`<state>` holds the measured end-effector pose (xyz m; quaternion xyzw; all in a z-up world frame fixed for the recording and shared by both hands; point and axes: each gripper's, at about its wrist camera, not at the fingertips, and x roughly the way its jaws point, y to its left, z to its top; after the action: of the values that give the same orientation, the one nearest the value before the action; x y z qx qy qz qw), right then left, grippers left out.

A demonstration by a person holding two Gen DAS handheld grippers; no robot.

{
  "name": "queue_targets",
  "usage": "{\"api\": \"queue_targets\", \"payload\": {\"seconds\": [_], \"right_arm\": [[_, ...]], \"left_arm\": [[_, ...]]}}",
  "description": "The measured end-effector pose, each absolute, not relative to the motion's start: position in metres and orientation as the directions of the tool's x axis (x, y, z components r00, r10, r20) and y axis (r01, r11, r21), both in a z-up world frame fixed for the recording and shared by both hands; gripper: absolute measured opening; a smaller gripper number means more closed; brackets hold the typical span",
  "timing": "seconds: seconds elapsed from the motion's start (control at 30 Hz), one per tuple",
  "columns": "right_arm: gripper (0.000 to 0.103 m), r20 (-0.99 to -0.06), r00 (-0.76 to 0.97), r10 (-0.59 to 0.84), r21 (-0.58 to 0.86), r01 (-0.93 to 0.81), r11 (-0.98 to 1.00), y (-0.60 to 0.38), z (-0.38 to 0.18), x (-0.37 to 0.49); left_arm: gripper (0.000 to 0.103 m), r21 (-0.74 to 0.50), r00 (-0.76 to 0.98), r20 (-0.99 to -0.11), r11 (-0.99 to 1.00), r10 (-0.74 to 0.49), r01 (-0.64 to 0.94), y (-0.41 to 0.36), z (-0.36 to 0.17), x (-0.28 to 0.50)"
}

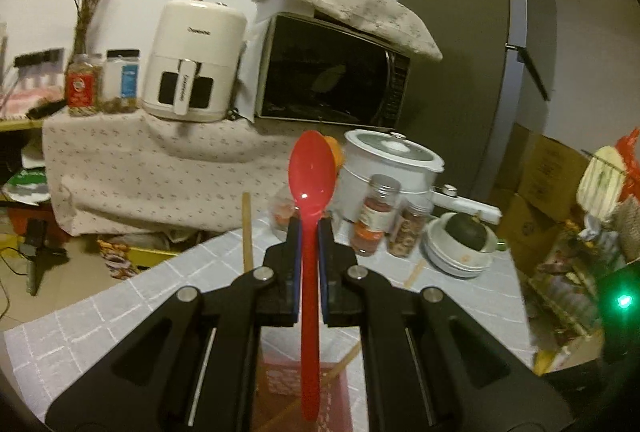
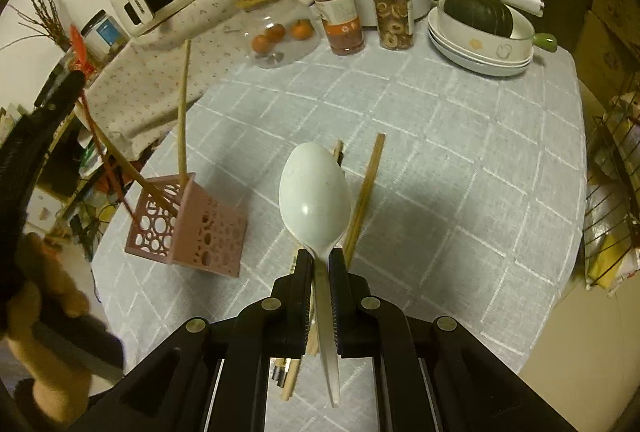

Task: Organize utensils
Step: 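Lift both spoons and carry them over the pink holder with both grippers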

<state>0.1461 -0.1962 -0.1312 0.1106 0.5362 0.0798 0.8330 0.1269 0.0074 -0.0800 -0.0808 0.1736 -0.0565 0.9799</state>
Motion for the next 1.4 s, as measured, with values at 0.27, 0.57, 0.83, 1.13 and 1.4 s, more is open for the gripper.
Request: {"api": "queue_targets", "payload": {"seconds": [0.27, 0.57, 0.83, 1.13, 1.4], "right_arm": [[0.009, -0.866, 0.438, 0.243, 0.262, -0.016, 0.965, -0.199, -0.128, 0.147], [0.009, -0.789, 0.557, 0.258, 0.278, -0.05, 0.959, -0.191, -0.102, 0.141], [0.009, -0.653, 0.683, 0.327, 0.322, -0.141, 0.936, -0.161, -0.065, 0.133], [0.009, -0.501, 0.795, 0.343, 0.292, -0.217, 0.931, -0.107, -0.042, 0.131], [0.009, -0.48, 0.837, 0.264, 0.233, -0.169, 0.958, -0.065, -0.06, 0.146]], "left_arm": [[0.008, -0.106, 0.937, -0.345, 0.994, -0.063, 0.027, 0.002, -0.099, 0.119], [0.03, -0.121, 0.912, -0.401, 0.992, -0.09, 0.044, 0.015, -0.084, 0.101], [0.06, -0.152, 0.842, -0.521, 0.986, -0.14, 0.07, 0.048, -0.052, 0.079], [0.069, -0.198, 0.579, -0.8, 0.98, -0.158, -0.007, 0.097, -0.083, 0.087], [0.07, -0.227, 0.501, -0.842, 0.974, -0.199, 0.006, 0.116, -0.092, 0.086]]}}
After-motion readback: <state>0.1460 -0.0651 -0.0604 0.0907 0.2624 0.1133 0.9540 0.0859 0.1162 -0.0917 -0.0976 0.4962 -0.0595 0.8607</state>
